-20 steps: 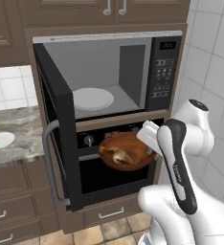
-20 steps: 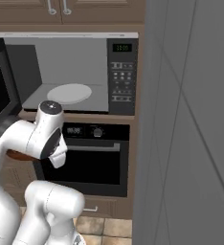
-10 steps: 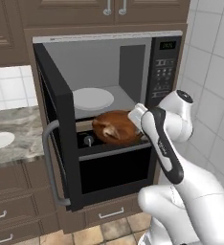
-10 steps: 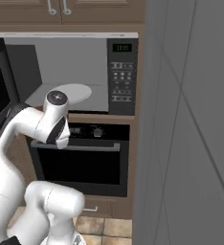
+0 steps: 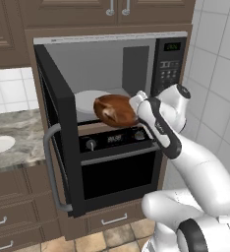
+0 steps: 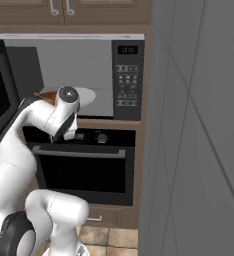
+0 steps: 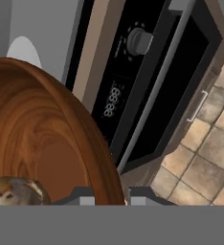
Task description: Remove the peach from the bowl and place it on the small plate. Then place the bowl with only the chicken drumstick in the microwave, close the door, and press the start button to microwave the chicken drumstick.
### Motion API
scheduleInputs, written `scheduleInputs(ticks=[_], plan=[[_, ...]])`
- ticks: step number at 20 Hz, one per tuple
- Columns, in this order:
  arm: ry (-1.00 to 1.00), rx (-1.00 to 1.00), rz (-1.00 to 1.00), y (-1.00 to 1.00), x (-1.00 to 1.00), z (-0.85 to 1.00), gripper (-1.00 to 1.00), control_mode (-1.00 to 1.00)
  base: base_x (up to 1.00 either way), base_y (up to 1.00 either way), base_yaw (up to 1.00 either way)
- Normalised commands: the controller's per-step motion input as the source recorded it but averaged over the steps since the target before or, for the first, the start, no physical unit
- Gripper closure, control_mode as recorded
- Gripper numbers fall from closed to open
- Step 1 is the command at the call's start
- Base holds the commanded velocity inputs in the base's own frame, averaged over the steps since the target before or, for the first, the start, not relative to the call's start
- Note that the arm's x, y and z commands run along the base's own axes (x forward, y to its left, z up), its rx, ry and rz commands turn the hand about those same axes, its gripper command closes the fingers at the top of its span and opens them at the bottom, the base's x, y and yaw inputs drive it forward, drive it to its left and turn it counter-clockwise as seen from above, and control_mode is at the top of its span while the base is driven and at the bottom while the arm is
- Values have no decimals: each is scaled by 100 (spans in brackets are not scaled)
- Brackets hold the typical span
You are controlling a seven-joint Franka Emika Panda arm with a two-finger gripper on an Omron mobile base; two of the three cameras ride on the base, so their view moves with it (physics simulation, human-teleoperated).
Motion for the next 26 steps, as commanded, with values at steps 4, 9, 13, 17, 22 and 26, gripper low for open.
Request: scheduleInputs(ticks=[4,9,13,17,22,26], plan=[[-5,10,-8,10,77,14,100,-100,0,0,0],[-1,3,-4,32,75,2,100,-100,0,0,0],[0,0,0,11,66,0,100,-100,0,0,0],[1,0,0,2,50,0,100,-100,0,0,0],[14,-6,0,9,39,-9,100,-100,0,0,0],[16,-12,0,19,49,-16,100,-100,0,0,0]])
